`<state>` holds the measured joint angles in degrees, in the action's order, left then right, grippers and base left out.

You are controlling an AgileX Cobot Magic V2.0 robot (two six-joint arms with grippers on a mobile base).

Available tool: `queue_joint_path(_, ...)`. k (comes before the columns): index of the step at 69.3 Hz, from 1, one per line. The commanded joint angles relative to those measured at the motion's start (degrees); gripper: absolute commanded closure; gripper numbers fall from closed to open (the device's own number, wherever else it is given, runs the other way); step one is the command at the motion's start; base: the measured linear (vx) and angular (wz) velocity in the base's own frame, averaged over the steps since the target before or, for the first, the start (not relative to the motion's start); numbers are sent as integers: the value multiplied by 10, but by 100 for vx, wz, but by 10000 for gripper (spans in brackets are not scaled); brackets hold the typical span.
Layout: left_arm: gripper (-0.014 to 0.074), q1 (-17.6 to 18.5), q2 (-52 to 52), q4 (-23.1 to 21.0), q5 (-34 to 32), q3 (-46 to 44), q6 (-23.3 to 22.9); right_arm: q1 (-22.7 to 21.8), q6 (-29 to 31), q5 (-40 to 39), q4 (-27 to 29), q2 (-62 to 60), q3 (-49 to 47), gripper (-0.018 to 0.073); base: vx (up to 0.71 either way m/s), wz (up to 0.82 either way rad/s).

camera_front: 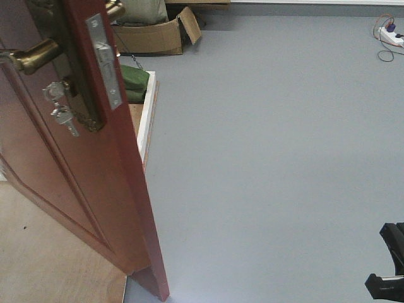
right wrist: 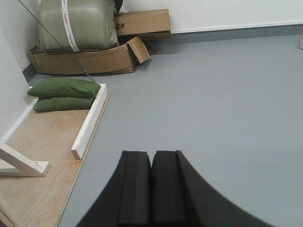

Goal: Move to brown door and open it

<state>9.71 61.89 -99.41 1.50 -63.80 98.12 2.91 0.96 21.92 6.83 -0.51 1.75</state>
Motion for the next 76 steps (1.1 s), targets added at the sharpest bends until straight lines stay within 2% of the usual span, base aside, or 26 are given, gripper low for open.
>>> queue_joint_path(1, 580, 3, -6, -56, 23, -15, 0, -1, 5, -45, -1, -9, 1, 559, 14, -1)
queue_joint_path(76, 580, 3, -6, -56, 25, -15, 0, -1, 5, -45, -1, -9, 1, 559, 21, 3)
